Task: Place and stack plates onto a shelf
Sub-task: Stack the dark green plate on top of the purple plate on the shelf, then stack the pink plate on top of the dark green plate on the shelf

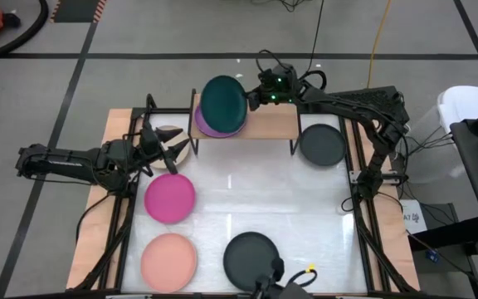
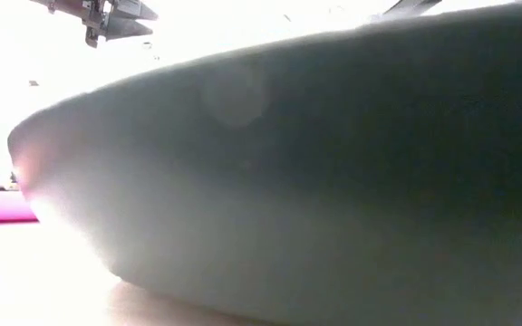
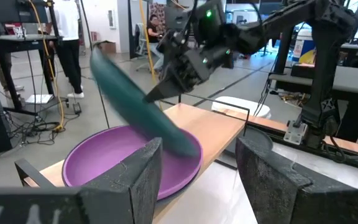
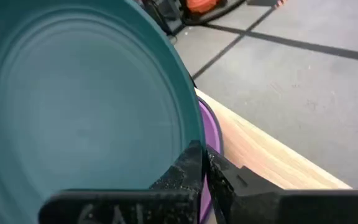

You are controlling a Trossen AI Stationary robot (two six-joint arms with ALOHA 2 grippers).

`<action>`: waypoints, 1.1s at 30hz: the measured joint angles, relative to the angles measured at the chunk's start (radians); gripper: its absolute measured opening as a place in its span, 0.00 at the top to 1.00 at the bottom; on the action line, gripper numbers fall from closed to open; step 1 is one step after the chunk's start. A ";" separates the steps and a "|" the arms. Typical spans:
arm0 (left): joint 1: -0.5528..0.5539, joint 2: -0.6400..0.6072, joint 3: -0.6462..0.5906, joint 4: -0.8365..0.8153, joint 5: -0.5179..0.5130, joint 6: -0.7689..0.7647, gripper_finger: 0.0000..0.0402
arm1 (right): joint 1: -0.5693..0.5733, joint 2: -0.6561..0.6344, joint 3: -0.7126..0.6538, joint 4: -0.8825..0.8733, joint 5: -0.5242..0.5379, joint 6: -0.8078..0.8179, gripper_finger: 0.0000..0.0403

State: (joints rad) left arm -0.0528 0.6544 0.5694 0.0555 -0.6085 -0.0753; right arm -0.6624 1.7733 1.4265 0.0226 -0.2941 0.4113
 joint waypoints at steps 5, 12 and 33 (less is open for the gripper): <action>0.000 0.000 0.000 0.000 0.000 0.000 0.48 | 0.002 0.028 0.000 0.012 0.002 -0.003 1.00; 0.000 0.000 0.000 0.000 0.000 0.000 0.48 | 0.003 0.038 0.000 0.017 0.006 -0.021 0.95; 0.000 0.000 0.000 0.000 0.000 0.000 0.48 | 0.070 -0.200 0.000 0.013 -0.127 -0.233 0.71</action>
State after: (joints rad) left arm -0.0528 0.6543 0.5694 0.0557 -0.6083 -0.0751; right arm -0.5925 1.5731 1.4269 0.0352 -0.4210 0.1784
